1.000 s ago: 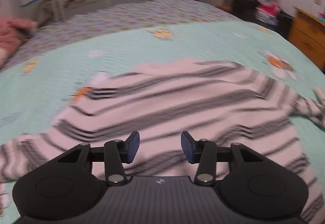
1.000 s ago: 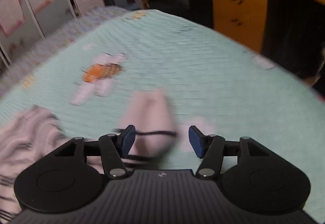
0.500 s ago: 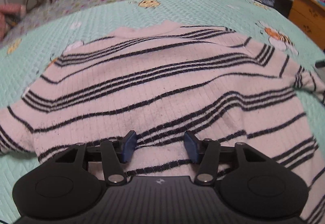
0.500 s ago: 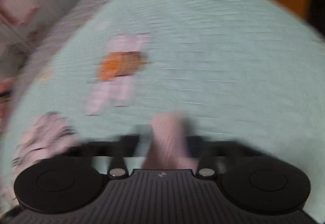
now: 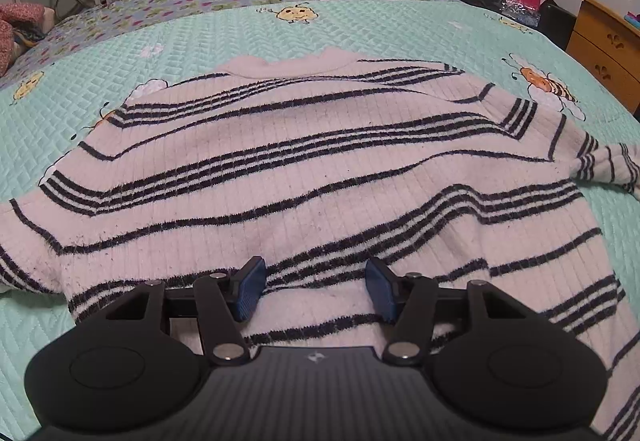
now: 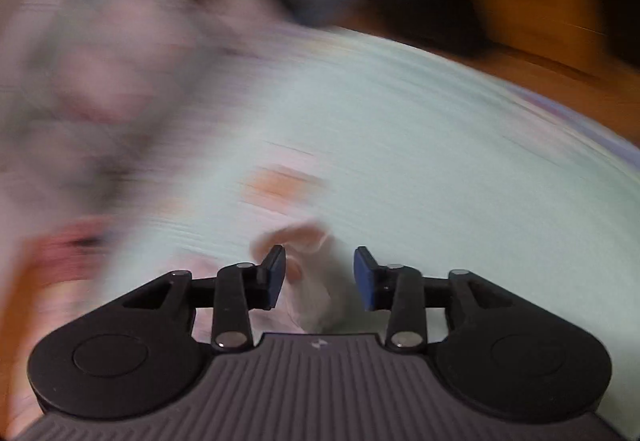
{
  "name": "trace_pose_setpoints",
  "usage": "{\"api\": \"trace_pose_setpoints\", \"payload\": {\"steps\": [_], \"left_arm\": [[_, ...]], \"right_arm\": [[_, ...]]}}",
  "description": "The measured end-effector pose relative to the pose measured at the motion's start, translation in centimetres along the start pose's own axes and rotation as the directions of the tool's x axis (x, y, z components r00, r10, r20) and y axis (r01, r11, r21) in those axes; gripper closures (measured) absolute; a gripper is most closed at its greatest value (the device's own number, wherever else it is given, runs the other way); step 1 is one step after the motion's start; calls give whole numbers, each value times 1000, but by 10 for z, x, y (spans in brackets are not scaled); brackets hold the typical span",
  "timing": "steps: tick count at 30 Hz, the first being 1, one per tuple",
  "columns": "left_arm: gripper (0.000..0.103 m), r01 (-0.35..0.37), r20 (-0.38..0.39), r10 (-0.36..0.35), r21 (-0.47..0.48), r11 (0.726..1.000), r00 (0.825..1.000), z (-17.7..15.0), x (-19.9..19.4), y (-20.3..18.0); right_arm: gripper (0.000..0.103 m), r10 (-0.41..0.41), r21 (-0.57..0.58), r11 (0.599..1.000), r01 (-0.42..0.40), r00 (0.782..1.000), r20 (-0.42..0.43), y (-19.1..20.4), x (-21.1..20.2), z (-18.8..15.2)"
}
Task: Fold clothes
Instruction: 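Grasp a striped sweater sleeve cuff with the right gripper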
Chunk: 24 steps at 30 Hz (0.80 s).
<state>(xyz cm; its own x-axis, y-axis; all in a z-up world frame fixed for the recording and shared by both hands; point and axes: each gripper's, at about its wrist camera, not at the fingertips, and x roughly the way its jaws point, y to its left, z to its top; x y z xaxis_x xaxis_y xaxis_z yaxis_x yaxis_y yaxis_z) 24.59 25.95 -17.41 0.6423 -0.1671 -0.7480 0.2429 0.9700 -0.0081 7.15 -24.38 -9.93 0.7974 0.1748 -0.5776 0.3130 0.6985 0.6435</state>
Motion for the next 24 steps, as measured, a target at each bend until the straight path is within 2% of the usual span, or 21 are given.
{"api": "trace_pose_setpoints", "payload": {"steps": [2, 3, 5, 7, 9, 11, 12, 13, 15, 16, 17, 18, 20, 21, 24], "left_arm": [[44, -1, 0, 1, 5, 1000, 1000, 0, 0, -1], [44, -1, 0, 1, 7, 1000, 1000, 0, 0, 0], [44, 0, -4, 0, 11, 1000, 1000, 1, 1, 0], [44, 0, -9, 1, 15, 1000, 1000, 2, 1, -1], [43, -1, -8, 1, 14, 1000, 1000, 2, 1, -1], [43, -2, -5, 2, 15, 1000, 1000, 1, 1, -1], [42, -2, -1, 2, 15, 1000, 1000, 1, 1, -1], [42, -2, 3, 2, 15, 1000, 1000, 0, 1, -1], [42, -2, 12, 2, 15, 1000, 1000, -2, 1, -1], [42, -1, 18, 1, 15, 1000, 1000, -3, 1, -1], [42, -2, 24, 1, 16, 1000, 1000, -4, 1, -1], [42, -3, 26, 2, 18, 1000, 1000, -4, 0, -1], [42, -4, 31, 4, 22, 1000, 1000, -5, 0, -2], [42, -3, 29, 2, 23, 1000, 1000, -4, 0, -1], [41, 3, 22, -4, 26, 1000, 1000, -2, 0, 0]], "right_arm": [[62, -160, 102, 982, 162, 987, -30, -30, -10, -26], [62, -153, 118, 981, 154, 988, -18, -30, -8, -32], [60, -148, 71, 987, 147, 989, 12, -15, 7, -30], [51, -142, 22, 990, 141, 989, 42, 0, 22, -27], [41, -226, -16, 974, 227, 973, 41, 6, 41, -15], [40, -305, -75, 949, 306, 952, 36, 11, 60, -3], [35, -341, -117, 932, 342, 940, 30, 12, 70, 3], [32, -376, -173, 913, 369, 926, -9, 8, 82, 5], [30, -450, -286, 866, 411, 889, -83, 1, 106, 9], [30, -433, -310, 869, 385, 896, -99, 1, 110, 8], [40, -405, -323, 878, 353, 908, -110, 2, 110, 6], [64, -377, -336, 886, 319, 918, -122, 4, 109, 5], [92, -316, -335, 907, 257, 939, -136, 10, 106, 7], [92, -283, -321, 919, 228, 949, -137, 13, 103, 10], [92, -162, -340, 936, 87, 967, -198, 33, 59, -1]]}}
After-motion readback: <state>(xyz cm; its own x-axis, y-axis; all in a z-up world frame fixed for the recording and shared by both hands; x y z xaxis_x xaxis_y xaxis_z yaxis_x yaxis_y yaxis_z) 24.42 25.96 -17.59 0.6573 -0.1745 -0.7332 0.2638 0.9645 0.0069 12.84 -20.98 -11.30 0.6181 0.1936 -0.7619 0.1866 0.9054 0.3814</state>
